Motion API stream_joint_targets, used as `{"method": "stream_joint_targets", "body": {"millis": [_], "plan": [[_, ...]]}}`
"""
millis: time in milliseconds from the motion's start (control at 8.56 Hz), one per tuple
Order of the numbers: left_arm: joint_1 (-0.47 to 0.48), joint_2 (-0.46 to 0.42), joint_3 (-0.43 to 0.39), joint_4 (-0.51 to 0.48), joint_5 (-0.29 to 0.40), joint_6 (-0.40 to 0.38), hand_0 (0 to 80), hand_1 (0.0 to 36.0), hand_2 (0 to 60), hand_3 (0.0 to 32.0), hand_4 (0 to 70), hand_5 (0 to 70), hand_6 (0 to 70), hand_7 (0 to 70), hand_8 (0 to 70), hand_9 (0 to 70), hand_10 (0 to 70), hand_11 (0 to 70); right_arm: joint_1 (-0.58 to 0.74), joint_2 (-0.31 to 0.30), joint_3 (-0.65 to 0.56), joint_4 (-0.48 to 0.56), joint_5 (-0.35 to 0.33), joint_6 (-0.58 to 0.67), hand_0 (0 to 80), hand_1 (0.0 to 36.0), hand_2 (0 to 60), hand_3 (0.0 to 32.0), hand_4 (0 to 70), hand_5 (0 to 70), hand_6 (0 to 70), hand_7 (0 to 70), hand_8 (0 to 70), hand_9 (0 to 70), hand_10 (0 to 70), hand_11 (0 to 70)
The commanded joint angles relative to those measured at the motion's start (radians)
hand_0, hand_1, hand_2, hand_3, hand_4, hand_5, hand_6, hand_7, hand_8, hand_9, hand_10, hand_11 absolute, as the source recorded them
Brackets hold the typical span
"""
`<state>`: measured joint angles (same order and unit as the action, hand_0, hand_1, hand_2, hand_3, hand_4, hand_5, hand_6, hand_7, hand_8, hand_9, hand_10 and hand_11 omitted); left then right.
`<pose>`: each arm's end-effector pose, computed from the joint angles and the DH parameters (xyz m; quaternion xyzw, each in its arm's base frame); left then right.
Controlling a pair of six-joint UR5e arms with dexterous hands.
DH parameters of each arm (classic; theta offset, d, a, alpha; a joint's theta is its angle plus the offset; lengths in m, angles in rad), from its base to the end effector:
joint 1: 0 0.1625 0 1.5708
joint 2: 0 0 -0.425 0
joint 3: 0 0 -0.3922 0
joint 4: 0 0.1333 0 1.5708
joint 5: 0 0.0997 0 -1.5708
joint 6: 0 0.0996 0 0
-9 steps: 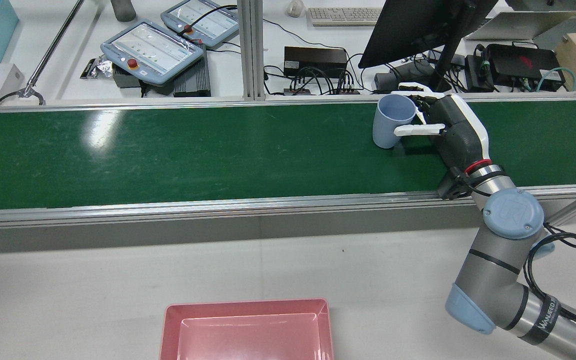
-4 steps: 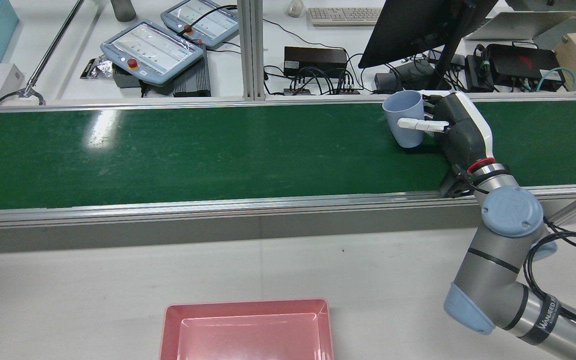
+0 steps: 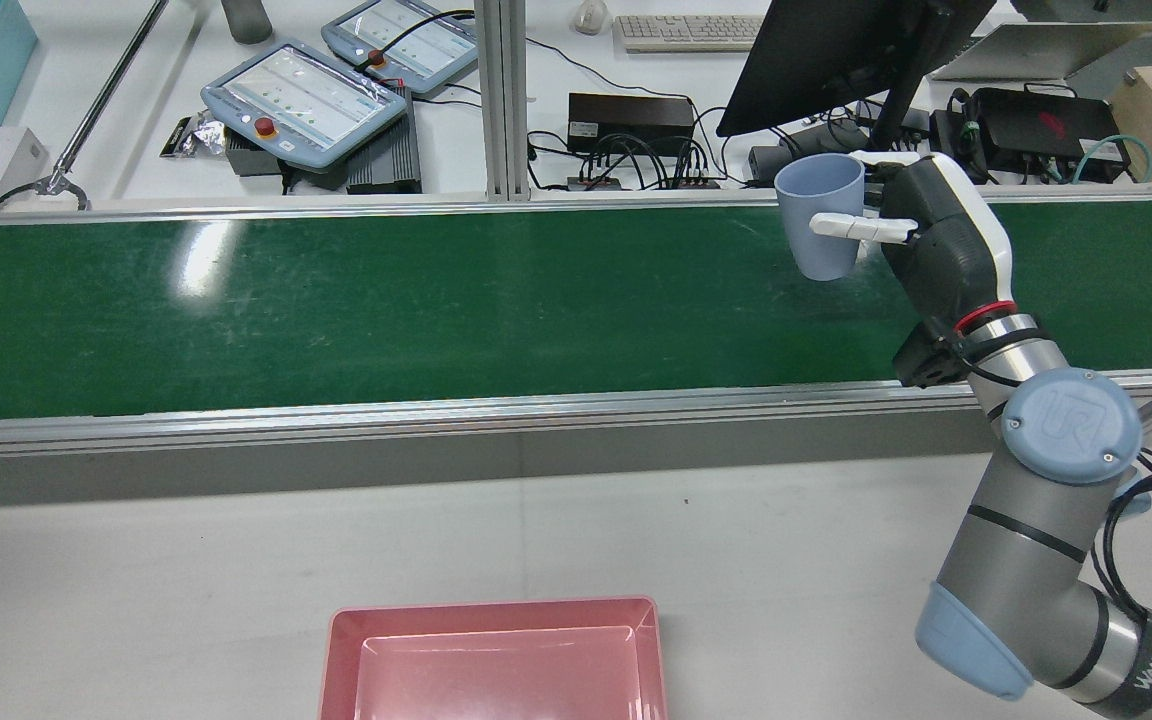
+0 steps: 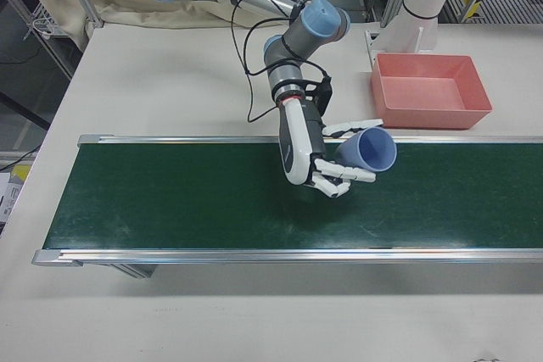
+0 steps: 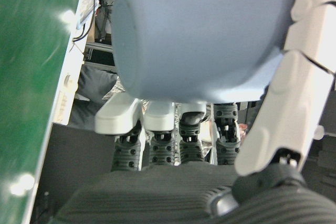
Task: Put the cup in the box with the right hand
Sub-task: 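Lift the cup off the belt and swing it toward the pink tray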
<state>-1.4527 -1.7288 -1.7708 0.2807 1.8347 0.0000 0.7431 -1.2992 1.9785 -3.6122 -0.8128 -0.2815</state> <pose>-0.0432 -0.5467 0.5368 -0.1321 0.7210 -0.6665 0.1361 -0.2395 -0.4940 0.4081 0.0296 -0.7579 0.6486 0.0637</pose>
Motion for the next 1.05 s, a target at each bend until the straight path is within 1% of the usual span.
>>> {"method": "stream_joint_targets", "body": {"millis": [0, 117, 234, 351, 584, 701, 818, 935], "plan": [[0.0, 0.0, -0.001, 0.0, 0.0, 0.0, 0.0, 0.0, 0.0, 0.0, 0.0, 0.0, 0.0, 0.0, 0.0, 0.0, 0.0, 0.0, -0.117, -0.003, 0.268, -0.003, 0.009, -0.23, 53.7, 33.8, 60.0, 0.0, 70.0, 19.3, 48.7, 70.0, 70.0, 70.0, 70.0, 70.0], [0.0, 0.0, -0.001, 0.0, 0.0, 0.0, 0.0, 0.0, 0.0, 0.0, 0.0, 0.0, 0.0, 0.0, 0.0, 0.0, 0.0, 0.0, -0.208, -0.003, 0.339, -0.003, 0.077, -0.301, 53.7, 34.1, 60.0, 0.0, 70.0, 19.1, 48.5, 70.0, 70.0, 70.0, 70.0, 70.0], [0.0, 0.0, 0.001, 0.0, 0.0, 0.0, 0.0, 0.0, 0.0, 0.0, 0.0, 0.0, 0.0, 0.0, 0.0, 0.0, 0.0, 0.0, -0.311, 0.0, 0.393, 0.0, 0.148, -0.388, 54.1, 32.5, 60.0, 0.0, 70.0, 18.8, 48.3, 70.0, 70.0, 70.0, 70.0, 70.0], [0.0, 0.0, 0.001, 0.0, 0.0, 0.0, 0.0, 0.0, 0.0, 0.0, 0.0, 0.0, 0.0, 0.0, 0.0, 0.0, 0.0, 0.0, -0.388, 0.007, 0.411, 0.01, 0.177, -0.459, 55.2, 29.9, 60.0, 0.0, 70.0, 18.6, 48.4, 70.0, 70.0, 70.0, 70.0, 70.0], [0.0, 0.0, 0.001, 0.0, 0.0, 0.0, 0.0, 0.0, 0.0, 0.0, 0.0, 0.0, 0.0, 0.0, 0.0, 0.0, 0.0, 0.0, -0.541, 0.03, 0.411, 0.018, 0.23, -0.545, 54.5, 29.8, 60.0, 0.0, 70.0, 18.4, 48.3, 70.0, 70.0, 70.0, 70.0, 70.0], [0.0, 0.0, 0.001, 0.0, 0.0, 0.0, 0.0, 0.0, 0.0, 0.0, 0.0, 0.0, 0.0, 0.0, 0.0, 0.0, 0.0, 0.0, -0.595, 0.049, 0.407, 0.041, 0.241, -0.603, 55.1, 28.0, 60.0, 0.0, 70.0, 18.3, 48.2, 70.0, 70.0, 70.0, 70.0, 70.0], [0.0, 0.0, 0.002, -0.001, 0.0, 0.0, 0.0, 0.0, 0.0, 0.0, 0.0, 0.0, 0.0, 0.0, 0.0, 0.0, 0.0, 0.0, -0.64, 0.051, 0.399, 0.099, 0.244, -0.666, 54.9, 28.3, 60.0, 0.0, 70.0, 18.1, 47.9, 70.0, 70.0, 70.0, 70.0, 70.0], [0.0, 0.0, 0.004, -0.002, 0.0, 0.0, 0.0, 0.0, 0.0, 0.0, 0.0, 0.0, 0.0, 0.0, 0.0, 0.0, 0.0, 0.0, -0.692, 0.052, 0.392, 0.178, 0.248, -0.767, 55.9, 27.0, 60.0, 0.0, 70.0, 17.4, 47.2, 70.0, 70.0, 70.0, 70.0, 70.0]]}}
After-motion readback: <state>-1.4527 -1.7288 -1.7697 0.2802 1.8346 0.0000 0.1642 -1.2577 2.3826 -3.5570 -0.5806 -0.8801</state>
